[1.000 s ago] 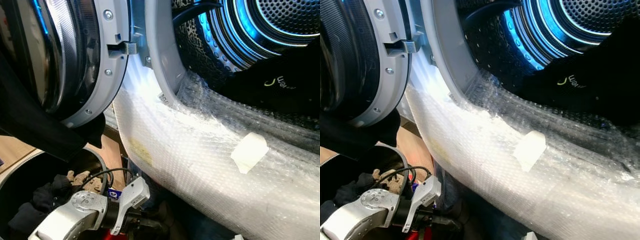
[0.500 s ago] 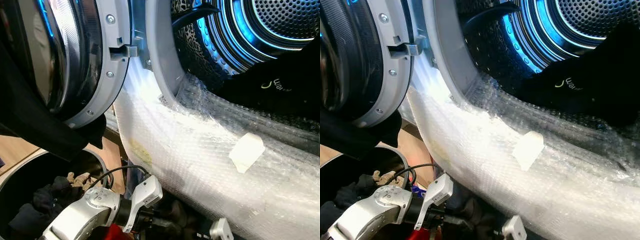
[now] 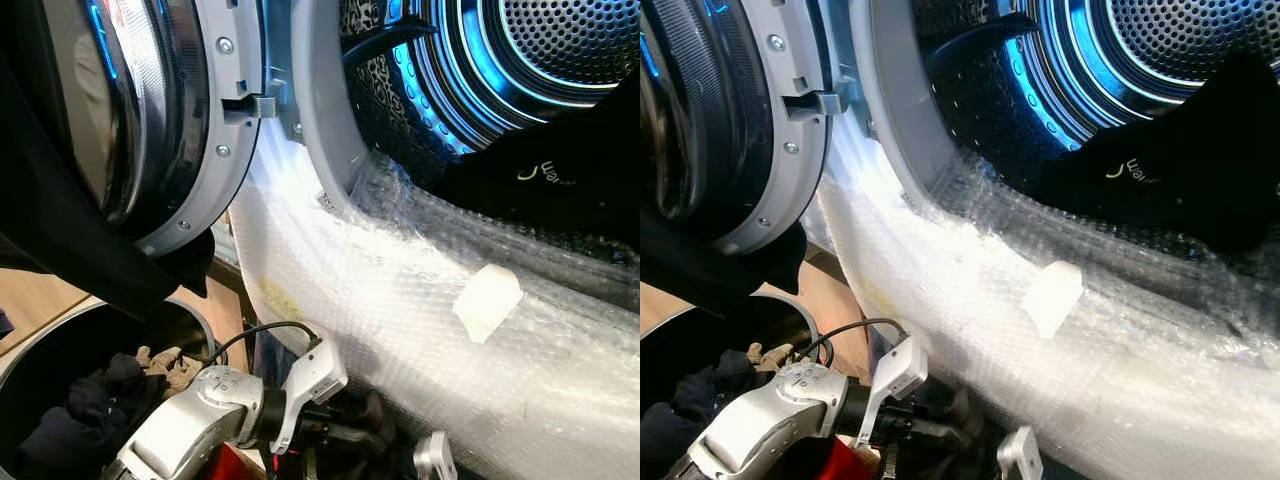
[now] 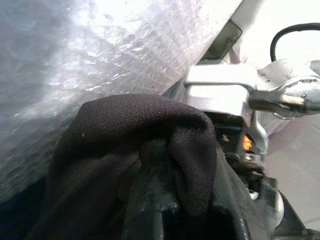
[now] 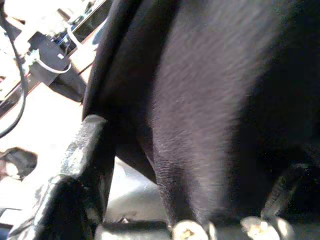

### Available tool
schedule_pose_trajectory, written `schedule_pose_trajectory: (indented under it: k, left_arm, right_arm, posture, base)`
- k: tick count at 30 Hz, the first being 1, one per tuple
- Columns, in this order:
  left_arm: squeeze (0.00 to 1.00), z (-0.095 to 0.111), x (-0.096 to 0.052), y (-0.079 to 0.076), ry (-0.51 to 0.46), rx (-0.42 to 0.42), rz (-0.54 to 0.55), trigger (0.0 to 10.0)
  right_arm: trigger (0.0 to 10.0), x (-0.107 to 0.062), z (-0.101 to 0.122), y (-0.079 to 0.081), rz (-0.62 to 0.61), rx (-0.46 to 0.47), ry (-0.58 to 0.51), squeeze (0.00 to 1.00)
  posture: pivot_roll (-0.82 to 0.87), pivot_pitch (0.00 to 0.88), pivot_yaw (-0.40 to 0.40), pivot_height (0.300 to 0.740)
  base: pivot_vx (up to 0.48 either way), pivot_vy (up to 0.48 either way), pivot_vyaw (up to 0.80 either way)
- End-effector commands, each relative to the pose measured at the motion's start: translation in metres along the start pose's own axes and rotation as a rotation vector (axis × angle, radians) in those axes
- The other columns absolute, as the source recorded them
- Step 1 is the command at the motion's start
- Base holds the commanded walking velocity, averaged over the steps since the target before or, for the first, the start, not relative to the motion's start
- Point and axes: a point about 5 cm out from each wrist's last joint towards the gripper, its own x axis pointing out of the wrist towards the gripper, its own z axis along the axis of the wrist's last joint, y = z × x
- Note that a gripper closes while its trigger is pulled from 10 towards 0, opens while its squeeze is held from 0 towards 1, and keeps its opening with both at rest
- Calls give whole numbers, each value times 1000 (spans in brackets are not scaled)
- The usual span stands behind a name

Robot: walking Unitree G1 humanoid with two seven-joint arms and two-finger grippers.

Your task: Clothes washing

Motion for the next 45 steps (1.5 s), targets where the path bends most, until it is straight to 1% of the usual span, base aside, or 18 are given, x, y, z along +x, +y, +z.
schedule_pose_trajectory:
  k: [1,4,8,10,11,12,13,15,16,18,20,22,26,35,36,38,41,45]
  left_arm:
    - [0,9,3,-2,-17,44,-21,0]
    - [0,13,6,1,-30,50,-18,0]
    - [0,20,14,-2,-53,59,-57,0]
    - [0,22,17,-4,-59,67,-82,0]
    - [0,22,16,-5,-60,68,-88,0]
    - [0,22,15,-5,-57,70,-92,0]
    - [0,22,15,-6,-55,70,-92,0]
    - [0,22,14,-6,-56,69,-92,0]
    - [0,23,14,-6,-57,67,-93,0]
    - [0,25,13,-8,-67,62,-111,0]
    - [0,27,13,-9,-70,64,-117,0]
    - [0,29,14,-10,-74,67,-122,0]
    - [0,31,14,-9,-79,69,-118,0]
    - [0,31,14,-8,-78,69,-114,0]
    - [0,31,14,-7,-78,67,-110,0]
    - [0,31,13,-6,-80,63,-101,0]
    - [0,32,12,-6,-81,63,-97,0]
    - [0,30,10,-6,-77,60,-92,0]
  right_arm:
    - [10000,2,4,2,15,-20,0,0]
    - [10000,3,11,-2,-15,-26,-20,0]
    - [10000,8,18,-2,-24,-34,-49,0]
    - [10000,8,17,-15,-146,-66,-28,0]
    - [10000,8,17,-19,-182,-79,-20,0]
    - [10000,4,16,-31,-275,-79,-9,0]
    - [10000,2,16,-34,-296,-75,-15,0]
    - [10000,1,17,-32,-283,-78,-26,0]
    - [10000,0,18,-29,-252,-58,-36,0]
    - [10000,1,20,-24,-211,-53,-39,0]
    - [10000,3,21,-24,-222,-66,-39,0]
    - [10000,9,28,-26,-239,-63,-90,0]
    - [10000,13,36,-26,-255,-40,-147,0]
    - [10000,15,39,-24,-251,-41,-157,0]
    - [0,17,40,-22,-240,-32,-169,0]
    - [0,19,40,-19,-225,-18,-181,0]
    - [0,20,40,-16,-187,-31,-179,0]
    - [0,21,40,-15,-172,-25,-174,0]
  posture:
    - [78,1,-36,740]
    - [81,9,-40,740]
    - [78,16,-40,740]
    - [73,22,-38,740]
    - [73,22,-38,740]
    - [72,31,-37,740]
    - [72,31,-37,740]
    - [72,31,-37,740]
    - [75,37,-35,740]
    - [74,43,-34,740]
    - [74,48,-35,740]
    - [72,57,-38,740]
    - [68,65,-36,740]
    - [63,72,-34,740]
    - [63,77,-38,740]
    - [67,81,-40,740]
    - [75,87,-40,740]
    - [78,89,-36,740]
  base:
    - [0,0,0]
    - [0,0,0]
    - [0,0,0]
    - [0,0,0]
    - [0,0,0]
    - [0,0,0]
    - [0,0,0]
    - [0,0,0]
    - [0,0,0]
    - [0,0,0]
    - [0,0,0]
    - [0,0,0]
    - [0,0,0]
    - [0,0,0]
    - [0,0,0]
    - [0,0,0]
    - [0,0,0]
    - [0,0,0]
